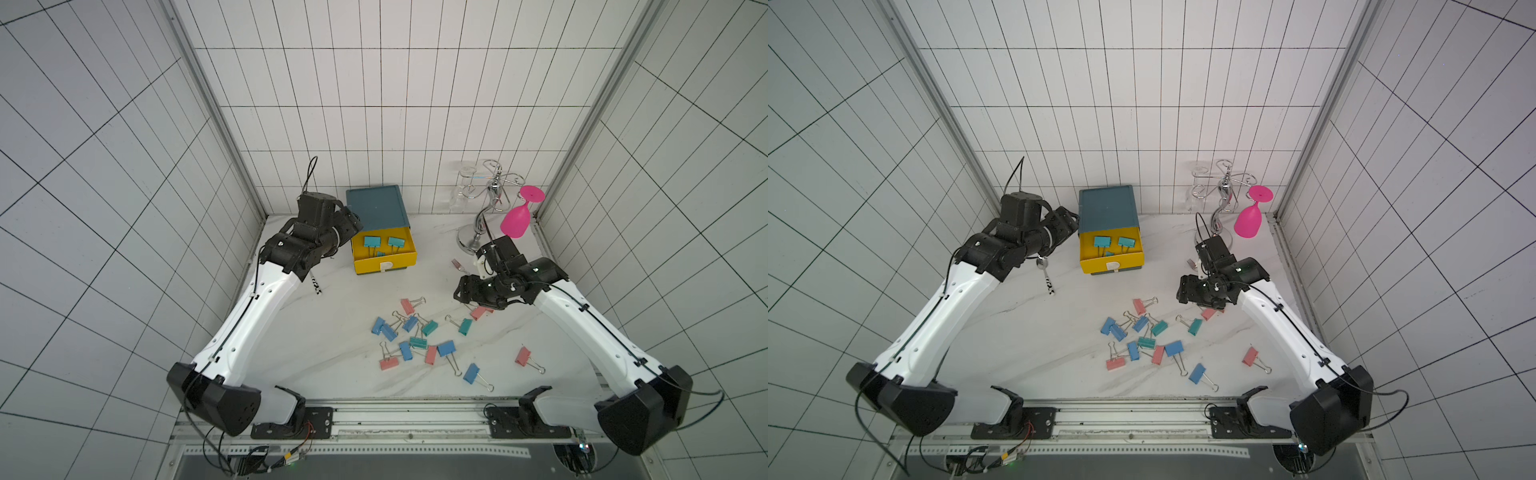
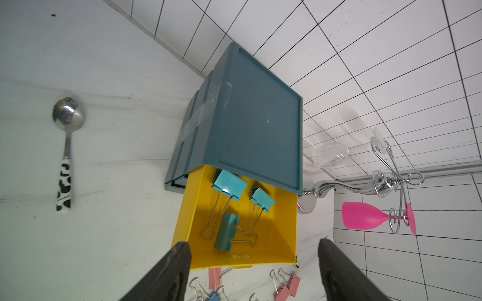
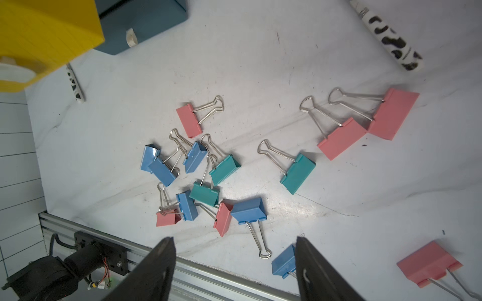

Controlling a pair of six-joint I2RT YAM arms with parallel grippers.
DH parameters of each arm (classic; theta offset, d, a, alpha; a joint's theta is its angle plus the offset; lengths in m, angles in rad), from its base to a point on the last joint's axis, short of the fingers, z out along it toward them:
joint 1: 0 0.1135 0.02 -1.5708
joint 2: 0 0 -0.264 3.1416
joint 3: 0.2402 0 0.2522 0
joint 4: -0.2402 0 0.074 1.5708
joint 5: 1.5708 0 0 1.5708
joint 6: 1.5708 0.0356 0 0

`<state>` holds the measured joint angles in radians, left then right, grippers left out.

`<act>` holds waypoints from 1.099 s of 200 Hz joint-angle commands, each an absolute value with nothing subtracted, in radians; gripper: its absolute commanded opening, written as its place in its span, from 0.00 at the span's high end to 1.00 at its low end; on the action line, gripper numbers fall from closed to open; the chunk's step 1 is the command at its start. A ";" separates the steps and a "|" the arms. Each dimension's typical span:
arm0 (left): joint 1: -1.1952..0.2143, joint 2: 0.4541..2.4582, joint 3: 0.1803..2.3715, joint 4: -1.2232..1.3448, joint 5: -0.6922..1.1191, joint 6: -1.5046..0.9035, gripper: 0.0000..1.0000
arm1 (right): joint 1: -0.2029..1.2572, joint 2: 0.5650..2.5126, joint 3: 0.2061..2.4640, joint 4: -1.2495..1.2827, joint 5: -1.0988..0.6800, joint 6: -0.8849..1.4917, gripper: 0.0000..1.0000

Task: Put the binder clips in the drawer according to color
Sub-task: Place the binder clip in the drawer, then move the binder clip to the center of the board.

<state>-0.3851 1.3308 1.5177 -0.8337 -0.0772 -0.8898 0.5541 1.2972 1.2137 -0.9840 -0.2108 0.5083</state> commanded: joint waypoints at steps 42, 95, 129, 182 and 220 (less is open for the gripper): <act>-0.388 1.037 1.130 -0.940 -0.103 -0.944 0.20 | 0.558 1.393 1.080 -0.942 -0.053 0.583 0.21; -0.388 0.885 1.000 -1.000 -0.113 -0.987 0.20 | 0.491 1.508 0.966 -0.762 -0.199 0.614 0.22; -0.388 0.903 1.013 -0.995 -0.112 -0.976 0.20 | 0.492 1.561 0.959 -0.703 -0.258 0.636 0.22; -0.385 0.943 1.024 -0.972 -0.103 -0.954 0.20 | 0.500 1.622 0.957 -0.681 -0.291 0.663 0.22; -0.369 0.958 1.017 -0.960 -0.092 -0.940 0.20 | 0.512 1.648 0.949 -0.622 -0.342 0.693 0.22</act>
